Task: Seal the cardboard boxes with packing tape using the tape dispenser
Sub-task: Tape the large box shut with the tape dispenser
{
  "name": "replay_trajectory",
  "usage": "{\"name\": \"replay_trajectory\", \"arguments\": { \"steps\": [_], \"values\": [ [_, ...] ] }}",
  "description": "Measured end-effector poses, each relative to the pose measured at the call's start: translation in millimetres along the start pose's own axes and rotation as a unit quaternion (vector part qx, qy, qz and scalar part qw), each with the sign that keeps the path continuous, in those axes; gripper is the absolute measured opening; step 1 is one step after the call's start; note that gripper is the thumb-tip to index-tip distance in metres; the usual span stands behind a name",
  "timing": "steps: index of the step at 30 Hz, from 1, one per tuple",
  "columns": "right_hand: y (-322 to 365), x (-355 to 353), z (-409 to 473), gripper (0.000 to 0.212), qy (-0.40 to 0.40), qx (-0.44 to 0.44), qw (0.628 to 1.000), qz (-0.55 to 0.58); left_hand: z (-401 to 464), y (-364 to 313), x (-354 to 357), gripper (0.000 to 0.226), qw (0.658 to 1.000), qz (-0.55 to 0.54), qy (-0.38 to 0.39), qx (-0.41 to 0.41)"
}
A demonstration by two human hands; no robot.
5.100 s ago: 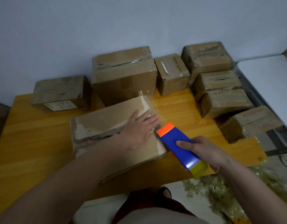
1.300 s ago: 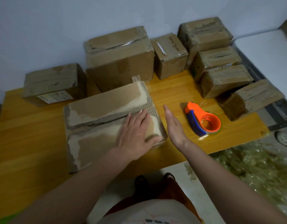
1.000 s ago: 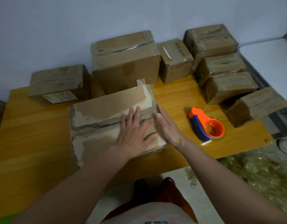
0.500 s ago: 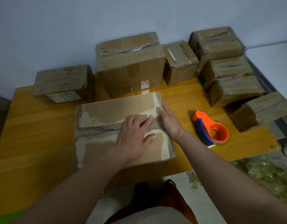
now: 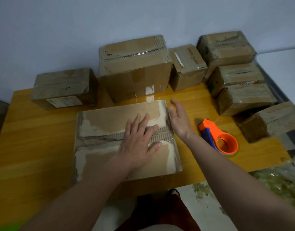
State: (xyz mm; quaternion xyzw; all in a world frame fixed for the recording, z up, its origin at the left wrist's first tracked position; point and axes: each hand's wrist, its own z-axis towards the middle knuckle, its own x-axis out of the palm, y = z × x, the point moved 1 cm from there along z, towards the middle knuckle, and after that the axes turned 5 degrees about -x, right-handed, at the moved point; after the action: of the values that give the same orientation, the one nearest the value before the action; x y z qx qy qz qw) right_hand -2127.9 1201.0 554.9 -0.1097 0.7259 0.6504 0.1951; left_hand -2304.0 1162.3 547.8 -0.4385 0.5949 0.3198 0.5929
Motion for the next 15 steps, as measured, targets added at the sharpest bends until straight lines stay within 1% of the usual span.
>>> {"name": "replay_trajectory", "arguments": {
  "steps": [1, 2, 3, 5, 6, 9, 10, 12, 15],
  "values": [
    [4, -2, 5, 0.044, -0.016, -0.049, 0.997, -0.049, 0, 0, 0, 0.067, 1.0, -0.001, -0.001, 0.001],
    [8, -2, 12, 0.044, -0.006, -0.093, 0.992, -0.087, 0, 0, 0, 0.067, 1.0, -0.002, -0.003, 0.002],
    [10, -1, 20, 0.044, 0.022, -0.119, 0.985, -0.121, 1, 1, 0, 0.066, 1.0, -0.004, -0.004, 0.003],
    [12, 1, 29, 0.047, 0.062, -0.119, 0.977, -0.168, 0, 0, -1, 0.064, 1.0, -0.006, -0.007, 0.004],
    [11, 1, 31, 0.049, 0.055, -0.104, 0.979, -0.167, 0, -1, -1, 0.064, 1.0, -0.007, -0.008, 0.003],
    [5, 5, 20, 0.058, -0.004, -0.039, 0.995, -0.096, -1, -2, -1, 0.065, 1.0, -0.009, -0.008, 0.0],
    [4, 10, 17, 0.06, -0.002, -0.014, 0.998, -0.063, -1, -1, -2, 0.065, 1.0, -0.006, -0.007, 0.0],
    [1, 19, 17, 0.063, 0.038, 0.039, 0.998, 0.009, 0, -1, -2, 0.066, 1.0, 0.002, -0.001, 0.001],
    [0, 19, 29, 0.059, 0.101, 0.106, 0.983, 0.111, 2, 0, -2, 0.069, 1.0, 0.006, 0.013, 0.005]
  ]
}}
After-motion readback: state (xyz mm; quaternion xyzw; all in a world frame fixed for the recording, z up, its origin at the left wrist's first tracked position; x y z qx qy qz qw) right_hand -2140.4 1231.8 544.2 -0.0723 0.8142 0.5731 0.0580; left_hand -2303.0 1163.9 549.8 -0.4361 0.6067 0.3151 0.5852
